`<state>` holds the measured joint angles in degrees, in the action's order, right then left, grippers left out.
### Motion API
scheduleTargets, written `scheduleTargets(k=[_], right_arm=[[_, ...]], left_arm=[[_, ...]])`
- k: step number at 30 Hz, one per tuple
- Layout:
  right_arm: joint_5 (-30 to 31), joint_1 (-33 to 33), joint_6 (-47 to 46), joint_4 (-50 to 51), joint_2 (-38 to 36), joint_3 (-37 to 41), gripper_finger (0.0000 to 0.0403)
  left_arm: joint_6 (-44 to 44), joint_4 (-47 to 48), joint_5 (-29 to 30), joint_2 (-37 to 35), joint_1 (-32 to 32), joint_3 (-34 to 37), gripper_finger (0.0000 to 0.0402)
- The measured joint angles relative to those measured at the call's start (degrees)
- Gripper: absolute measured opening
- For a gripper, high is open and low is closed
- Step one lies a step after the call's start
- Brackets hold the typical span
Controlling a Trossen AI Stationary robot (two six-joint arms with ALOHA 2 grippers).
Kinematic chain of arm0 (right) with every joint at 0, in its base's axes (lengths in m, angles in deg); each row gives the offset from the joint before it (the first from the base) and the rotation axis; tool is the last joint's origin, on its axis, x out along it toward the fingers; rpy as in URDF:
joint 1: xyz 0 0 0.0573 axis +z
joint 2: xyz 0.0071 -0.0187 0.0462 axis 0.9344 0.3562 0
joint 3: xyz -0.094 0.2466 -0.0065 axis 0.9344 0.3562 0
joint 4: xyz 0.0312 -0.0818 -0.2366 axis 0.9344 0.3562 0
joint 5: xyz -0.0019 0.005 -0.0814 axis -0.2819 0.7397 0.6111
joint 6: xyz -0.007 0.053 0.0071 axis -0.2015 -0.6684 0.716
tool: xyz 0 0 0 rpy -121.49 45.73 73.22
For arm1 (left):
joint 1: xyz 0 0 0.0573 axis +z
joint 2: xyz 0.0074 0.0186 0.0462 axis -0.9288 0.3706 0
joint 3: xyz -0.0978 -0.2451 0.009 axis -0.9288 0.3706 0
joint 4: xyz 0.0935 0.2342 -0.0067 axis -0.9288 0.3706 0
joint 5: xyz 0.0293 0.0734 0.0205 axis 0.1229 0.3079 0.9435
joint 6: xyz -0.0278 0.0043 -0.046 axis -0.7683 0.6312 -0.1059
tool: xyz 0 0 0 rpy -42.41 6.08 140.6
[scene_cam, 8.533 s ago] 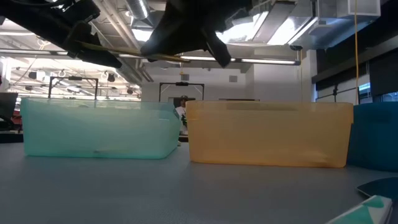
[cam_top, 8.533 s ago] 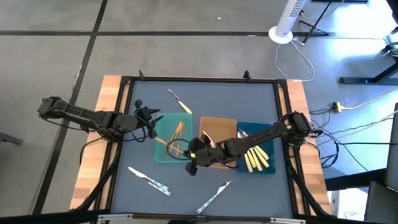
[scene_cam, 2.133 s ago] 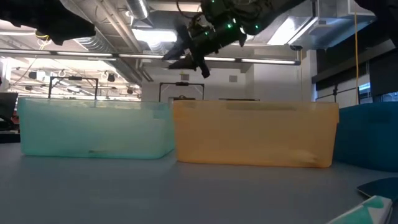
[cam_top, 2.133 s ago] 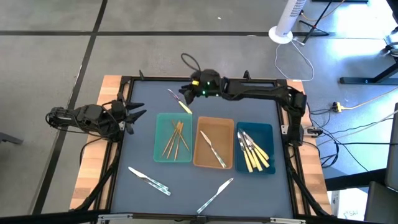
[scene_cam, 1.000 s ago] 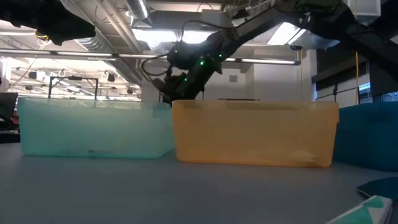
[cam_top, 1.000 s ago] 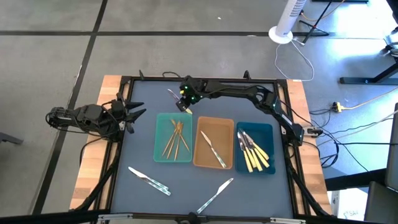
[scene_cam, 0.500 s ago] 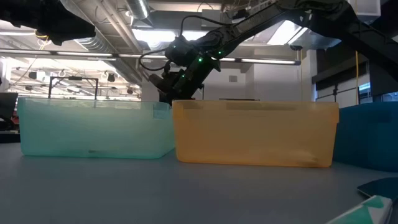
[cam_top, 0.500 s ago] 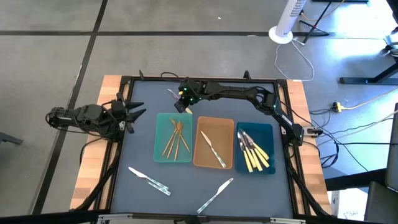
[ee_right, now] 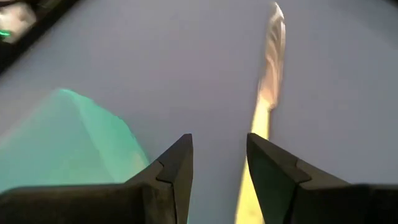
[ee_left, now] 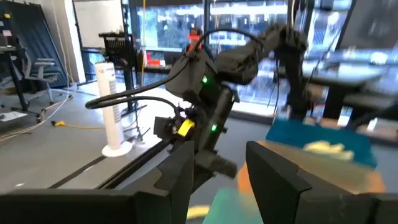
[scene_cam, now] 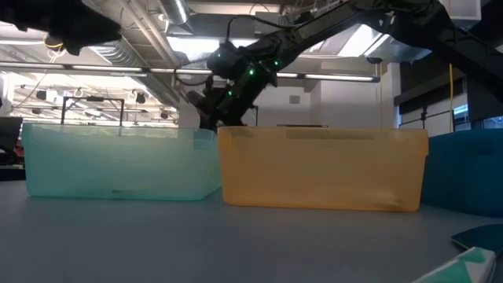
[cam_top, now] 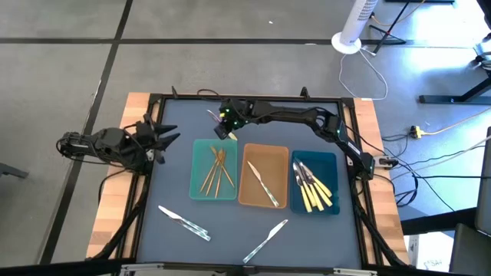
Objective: Sort silverware by color (type)
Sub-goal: Put the yellow knife into the blue bin
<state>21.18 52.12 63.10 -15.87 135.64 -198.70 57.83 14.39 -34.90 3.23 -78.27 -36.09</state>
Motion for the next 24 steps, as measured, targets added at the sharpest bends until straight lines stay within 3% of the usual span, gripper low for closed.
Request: scheduleTargets(k=[7, 13, 17, 24], right_arm=[[-0.04, 0.13, 5.95, 8.38, -0.02, -9.94, 0.0138], [0.02, 0.13, 12.17, 18.60, -0.09, -20.66, 0.0138], [0.40, 0.13, 13.92, 20.14, -3.38, -19.47, 0.0138], [7.11, 1.03, 17.03, 28.32, -8.35, -19.44, 0.0138]], left_arm=[[-4.23, -10.92, 1.34, 1.48, -0.02, -0.02, 0.0141], [-7.38, -12.76, 4.36, 6.71, 0.00, -1.76, 0.0141], [-10.22, -12.71, 5.40, 11.41, 0.74, -5.20, 0.0141], [-10.61, -12.48, 3.72, 20.87, 5.96, -12.79, 0.0141]])
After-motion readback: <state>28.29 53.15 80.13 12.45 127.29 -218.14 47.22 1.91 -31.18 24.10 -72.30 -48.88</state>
